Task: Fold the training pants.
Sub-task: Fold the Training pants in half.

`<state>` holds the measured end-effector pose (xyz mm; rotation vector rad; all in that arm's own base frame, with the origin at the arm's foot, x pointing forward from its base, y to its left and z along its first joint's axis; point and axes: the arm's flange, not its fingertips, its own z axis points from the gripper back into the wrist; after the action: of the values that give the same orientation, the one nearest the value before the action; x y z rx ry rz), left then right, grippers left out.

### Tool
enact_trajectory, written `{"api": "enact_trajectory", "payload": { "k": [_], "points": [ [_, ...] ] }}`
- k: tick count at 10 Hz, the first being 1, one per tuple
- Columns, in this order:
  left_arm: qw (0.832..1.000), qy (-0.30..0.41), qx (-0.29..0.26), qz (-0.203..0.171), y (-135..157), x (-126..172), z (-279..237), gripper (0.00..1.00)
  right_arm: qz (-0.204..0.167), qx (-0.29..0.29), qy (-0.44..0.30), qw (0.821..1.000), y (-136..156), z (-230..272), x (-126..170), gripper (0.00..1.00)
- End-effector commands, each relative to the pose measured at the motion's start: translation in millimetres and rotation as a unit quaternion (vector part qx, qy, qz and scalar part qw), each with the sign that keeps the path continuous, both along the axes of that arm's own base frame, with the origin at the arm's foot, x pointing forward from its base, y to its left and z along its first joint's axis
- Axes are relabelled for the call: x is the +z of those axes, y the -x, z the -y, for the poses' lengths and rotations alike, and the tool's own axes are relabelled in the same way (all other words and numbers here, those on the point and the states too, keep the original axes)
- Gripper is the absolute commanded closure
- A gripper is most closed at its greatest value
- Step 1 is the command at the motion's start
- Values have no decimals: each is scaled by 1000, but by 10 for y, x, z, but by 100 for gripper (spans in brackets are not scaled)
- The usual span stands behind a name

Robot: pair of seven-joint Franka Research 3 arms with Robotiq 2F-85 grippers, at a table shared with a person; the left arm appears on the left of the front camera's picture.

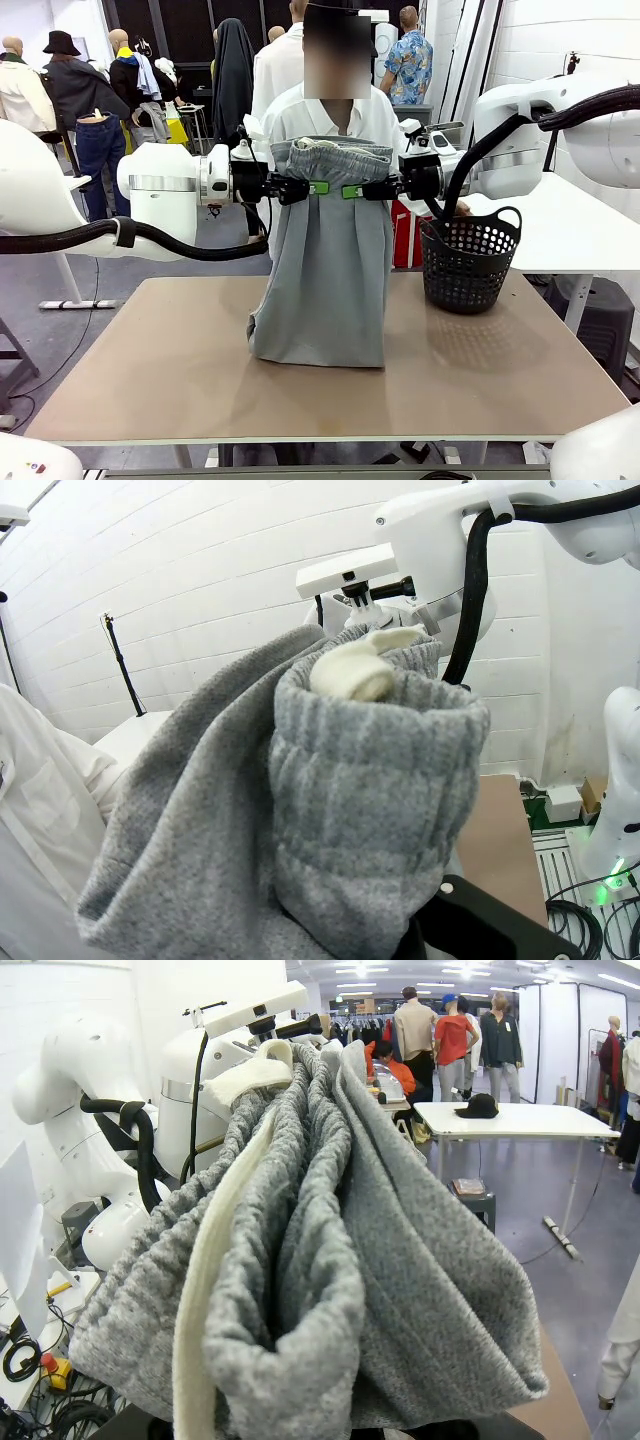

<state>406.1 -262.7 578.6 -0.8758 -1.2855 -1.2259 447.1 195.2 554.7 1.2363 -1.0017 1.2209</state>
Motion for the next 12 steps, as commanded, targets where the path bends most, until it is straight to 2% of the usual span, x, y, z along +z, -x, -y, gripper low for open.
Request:
{"api": "enact_trajectory", "payload": {
  "k": [1, 6, 7, 9, 12],
  "points": [
    [1000, 1, 1, 2, 3, 18, -5, 100, -2, -1, -5, 1000, 1, -5, 4, 100],
    [1000, 0, 0, 0, 0, 0, 0, 100, -2, -1, -5, 1000, 1, -5, 4, 100],
    [1000, -2, -3, 2, -66, 13, -5, 100, 0, 0, 0, 1000, 0, 0, 0, 100],
    [1000, -8, -4, 15, -232, 64, -23, 100, 13, -7, 9, 1000, -198, -47, 156, 100],
    [1000, -2, 4, 24, -606, 99, -16, 100, 57, -21, 24, 998, -420, -102, 298, 100]
  ]
}}
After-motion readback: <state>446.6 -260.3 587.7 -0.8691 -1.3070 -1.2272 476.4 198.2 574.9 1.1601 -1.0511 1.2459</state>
